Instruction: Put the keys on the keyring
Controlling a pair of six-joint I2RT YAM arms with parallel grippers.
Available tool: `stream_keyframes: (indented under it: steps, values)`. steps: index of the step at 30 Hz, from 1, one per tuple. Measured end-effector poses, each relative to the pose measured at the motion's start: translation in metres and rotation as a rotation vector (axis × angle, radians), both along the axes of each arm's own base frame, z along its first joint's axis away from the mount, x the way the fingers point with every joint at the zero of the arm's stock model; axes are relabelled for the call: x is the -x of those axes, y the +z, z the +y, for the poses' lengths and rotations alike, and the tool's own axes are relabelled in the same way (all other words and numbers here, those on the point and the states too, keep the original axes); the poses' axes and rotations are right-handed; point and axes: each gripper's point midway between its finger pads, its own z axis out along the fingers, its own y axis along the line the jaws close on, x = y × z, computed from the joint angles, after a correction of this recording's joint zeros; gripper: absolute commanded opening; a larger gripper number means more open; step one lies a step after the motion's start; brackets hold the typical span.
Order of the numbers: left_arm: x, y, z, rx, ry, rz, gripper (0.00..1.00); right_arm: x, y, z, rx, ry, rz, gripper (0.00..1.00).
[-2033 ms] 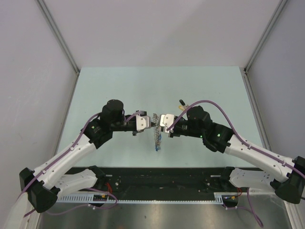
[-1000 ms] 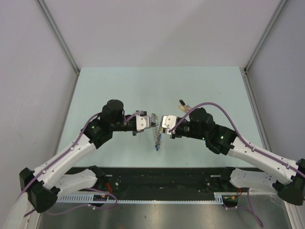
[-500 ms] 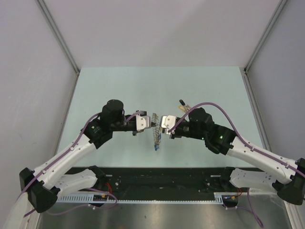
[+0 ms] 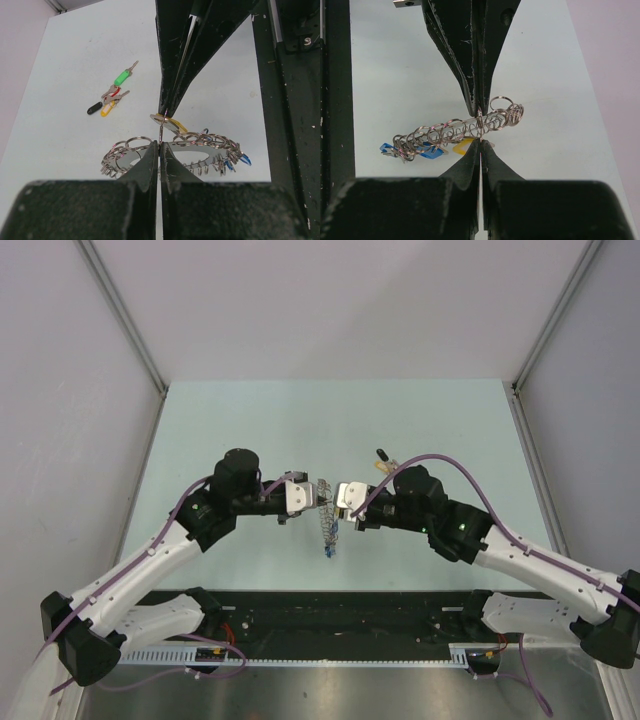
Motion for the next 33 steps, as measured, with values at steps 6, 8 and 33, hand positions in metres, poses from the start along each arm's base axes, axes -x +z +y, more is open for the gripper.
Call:
stream_keyframes:
  steps: [6,8,33]
  values:
    - [0.0008,-0.0011,0.0004,-0.003,-0.002,0.005,0.0,-0.0004,-0.002,0.0004,0.005,0.0,0.004,0.0]
    - [0.001,-0.0016,0.0003,-0.004,-0.003,0.007,0.0,-0.0004,-0.0024,0.0004,0.006,0.0,0.005,0.0]
    - [0.0038,-0.0085,-0.0032,-0.018,-0.016,0.036,0.0,0.0015,-0.0094,0.0043,0.02,0.019,0.023,0.0]
